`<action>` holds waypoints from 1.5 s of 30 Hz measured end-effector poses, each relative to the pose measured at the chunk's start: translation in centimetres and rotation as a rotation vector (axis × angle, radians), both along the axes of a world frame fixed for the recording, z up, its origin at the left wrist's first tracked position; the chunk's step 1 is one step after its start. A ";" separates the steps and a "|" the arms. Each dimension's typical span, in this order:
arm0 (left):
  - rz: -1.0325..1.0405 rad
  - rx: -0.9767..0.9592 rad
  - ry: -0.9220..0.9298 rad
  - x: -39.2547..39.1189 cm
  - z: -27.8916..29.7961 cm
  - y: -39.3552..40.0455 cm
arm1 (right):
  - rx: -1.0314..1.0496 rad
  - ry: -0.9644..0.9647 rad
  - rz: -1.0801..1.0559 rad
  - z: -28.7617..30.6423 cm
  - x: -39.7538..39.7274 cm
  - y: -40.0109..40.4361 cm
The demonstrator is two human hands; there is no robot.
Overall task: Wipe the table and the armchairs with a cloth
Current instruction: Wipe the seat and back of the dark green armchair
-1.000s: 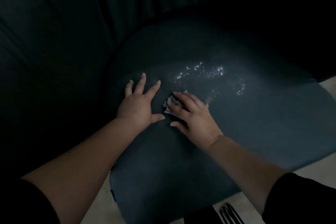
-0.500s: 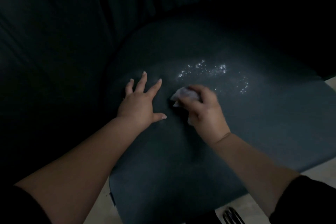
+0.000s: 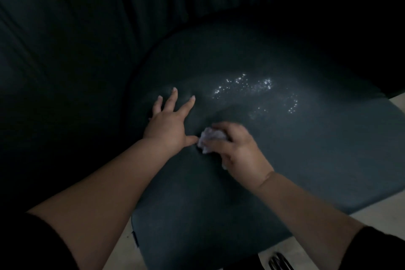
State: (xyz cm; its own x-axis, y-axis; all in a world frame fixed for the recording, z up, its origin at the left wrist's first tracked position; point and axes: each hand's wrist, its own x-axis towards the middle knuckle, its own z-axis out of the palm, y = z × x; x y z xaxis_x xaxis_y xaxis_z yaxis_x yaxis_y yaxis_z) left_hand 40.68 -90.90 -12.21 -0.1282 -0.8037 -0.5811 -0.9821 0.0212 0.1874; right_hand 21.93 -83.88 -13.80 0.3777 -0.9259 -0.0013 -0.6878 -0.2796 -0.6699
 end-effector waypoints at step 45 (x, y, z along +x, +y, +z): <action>0.096 -0.098 0.077 -0.5 0.5 0.9 | -0.058 0.098 0.029 -2.5 0.2 -8.8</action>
